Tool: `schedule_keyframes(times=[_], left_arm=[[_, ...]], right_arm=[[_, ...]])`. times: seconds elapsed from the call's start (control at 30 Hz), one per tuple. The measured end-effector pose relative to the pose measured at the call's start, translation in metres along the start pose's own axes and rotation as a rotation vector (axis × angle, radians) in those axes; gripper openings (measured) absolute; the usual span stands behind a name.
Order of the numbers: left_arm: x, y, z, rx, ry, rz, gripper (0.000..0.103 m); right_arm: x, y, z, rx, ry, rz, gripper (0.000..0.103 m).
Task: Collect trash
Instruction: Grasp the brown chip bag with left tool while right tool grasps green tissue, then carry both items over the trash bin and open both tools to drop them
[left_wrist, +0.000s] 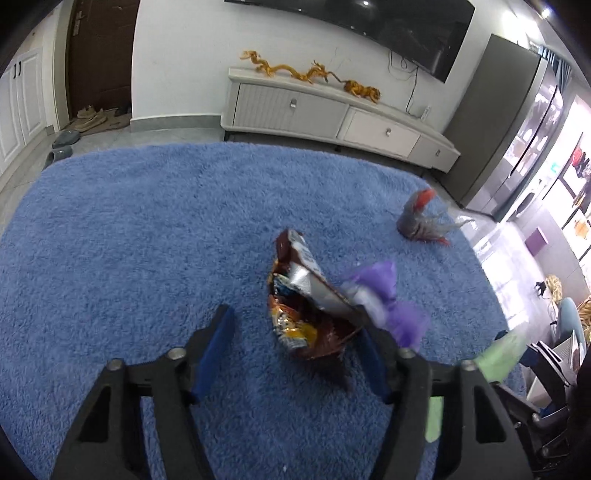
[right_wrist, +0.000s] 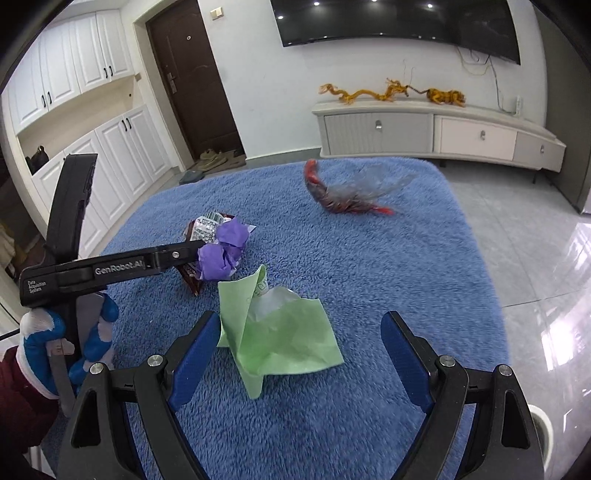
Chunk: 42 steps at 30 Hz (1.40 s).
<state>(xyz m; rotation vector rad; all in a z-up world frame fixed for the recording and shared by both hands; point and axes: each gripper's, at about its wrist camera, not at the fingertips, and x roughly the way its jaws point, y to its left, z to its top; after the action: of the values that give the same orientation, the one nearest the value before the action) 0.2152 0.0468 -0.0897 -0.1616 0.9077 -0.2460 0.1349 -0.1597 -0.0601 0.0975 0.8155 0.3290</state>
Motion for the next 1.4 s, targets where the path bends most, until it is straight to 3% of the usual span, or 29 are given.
schedule_keyframes(times=[0.07, 0.13, 0.23, 0.47, 0.57, 0.6, 0.77, 1.0, 1.17, 1.4], left_arm=[[0.002, -0.002, 0.001, 0.018, -0.009, 0.018, 0.051], [0.002, -0.001, 0.001, 0.017, -0.015, 0.026, 0.04], [-0.001, 0.004, -0.001, 0.003, -0.025, 0.023, 0.03], [-0.021, 0.006, -0.015, -0.002, -0.036, 0.036, 0.026], [-0.034, 0.007, -0.023, 0.002, -0.046, 0.037, 0.026], [-0.038, 0.008, -0.025, 0.002, -0.05, 0.038, 0.026], [-0.07, 0.009, -0.038, 0.009, -0.081, 0.043, 0.026], [-0.118, 0.003, -0.049, 0.035, -0.148, 0.031, 0.025], [-0.145, -0.021, -0.059, 0.074, -0.184, -0.031, 0.024], [-0.168, -0.066, -0.068, 0.166, -0.212, -0.112, 0.024]], right_arm=[[0.008, -0.002, 0.001, 0.01, 0.007, 0.019, 0.087], [0.012, -0.002, 0.002, 0.014, 0.011, 0.034, 0.081], [0.016, -0.004, 0.003, 0.019, 0.015, 0.063, 0.069], [0.011, 0.002, -0.002, 0.007, 0.018, 0.097, 0.052], [0.003, 0.007, -0.007, -0.009, 0.013, 0.099, 0.033], [0.001, 0.01, -0.009, -0.018, 0.019, 0.101, 0.005], [-0.004, 0.031, -0.022, -0.081, 0.035, 0.063, 0.004], [-0.045, 0.048, -0.029, -0.087, -0.043, 0.071, 0.004], [-0.083, 0.052, -0.033, -0.086, -0.106, 0.042, 0.004], [-0.147, 0.026, -0.046, -0.043, -0.2, -0.049, 0.004]])
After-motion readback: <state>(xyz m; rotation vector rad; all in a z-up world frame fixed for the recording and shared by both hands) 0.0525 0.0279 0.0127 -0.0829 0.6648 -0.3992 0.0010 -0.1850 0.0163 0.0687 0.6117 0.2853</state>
